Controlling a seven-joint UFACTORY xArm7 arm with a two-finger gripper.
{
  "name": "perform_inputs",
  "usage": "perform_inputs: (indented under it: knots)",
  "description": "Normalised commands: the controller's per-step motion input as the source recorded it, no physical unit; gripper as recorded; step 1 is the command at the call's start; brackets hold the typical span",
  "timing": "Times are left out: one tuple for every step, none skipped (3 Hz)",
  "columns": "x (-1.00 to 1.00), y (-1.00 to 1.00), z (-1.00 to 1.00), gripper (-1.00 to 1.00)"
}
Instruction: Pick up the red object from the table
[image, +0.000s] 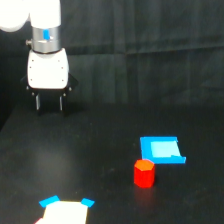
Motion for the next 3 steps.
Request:
perform_inputs:
  knots:
    - [1.00, -0.69, -0.27, 1.00]
    - [1.00, -0.71, -0.31, 1.00]
    - [1.00, -0.84, -0.54, 0.99]
